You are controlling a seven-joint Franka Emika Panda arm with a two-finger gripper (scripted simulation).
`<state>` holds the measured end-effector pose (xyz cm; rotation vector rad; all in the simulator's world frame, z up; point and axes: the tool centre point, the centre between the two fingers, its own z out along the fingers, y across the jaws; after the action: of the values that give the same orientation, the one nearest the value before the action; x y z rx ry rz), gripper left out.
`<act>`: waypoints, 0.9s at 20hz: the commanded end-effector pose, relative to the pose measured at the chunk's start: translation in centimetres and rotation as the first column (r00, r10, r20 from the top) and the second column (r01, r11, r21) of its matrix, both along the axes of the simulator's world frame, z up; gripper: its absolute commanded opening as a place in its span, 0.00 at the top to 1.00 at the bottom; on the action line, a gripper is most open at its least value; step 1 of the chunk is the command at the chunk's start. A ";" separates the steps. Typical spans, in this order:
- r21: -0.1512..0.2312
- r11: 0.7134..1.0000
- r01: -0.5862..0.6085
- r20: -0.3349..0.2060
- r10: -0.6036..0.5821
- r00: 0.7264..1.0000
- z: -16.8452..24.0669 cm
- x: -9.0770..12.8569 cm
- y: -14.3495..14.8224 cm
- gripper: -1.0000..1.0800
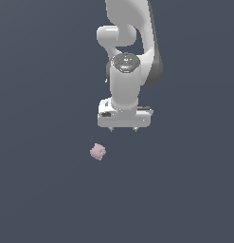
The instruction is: Pick up the object and move it to a goal position.
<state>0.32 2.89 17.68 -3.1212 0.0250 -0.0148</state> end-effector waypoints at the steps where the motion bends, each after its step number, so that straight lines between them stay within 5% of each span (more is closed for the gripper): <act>1: 0.001 0.999 0.046 -0.003 -0.046 0.999 -0.7 0.5 -1.1 0.04; 6: -0.001 0.983 0.186 -0.008 -0.186 0.983 -2.9 1.8 -4.3 0.04; 18: -0.018 0.890 0.456 -0.010 -0.456 0.890 -7.8 3.7 -11.4 0.04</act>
<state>3.86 -8.04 10.19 -3.0525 0.7283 0.0017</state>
